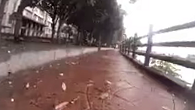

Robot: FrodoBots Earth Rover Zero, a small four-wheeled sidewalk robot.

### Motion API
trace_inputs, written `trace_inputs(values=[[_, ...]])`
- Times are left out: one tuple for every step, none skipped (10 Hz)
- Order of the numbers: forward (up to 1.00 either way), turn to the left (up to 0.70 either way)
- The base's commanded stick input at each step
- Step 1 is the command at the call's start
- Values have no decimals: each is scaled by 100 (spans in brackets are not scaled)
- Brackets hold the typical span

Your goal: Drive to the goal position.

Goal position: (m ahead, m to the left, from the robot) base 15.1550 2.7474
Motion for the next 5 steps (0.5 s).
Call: trace_inputs(values=[[50,0],[50,0],[50,0],[50,0],[50,0]])
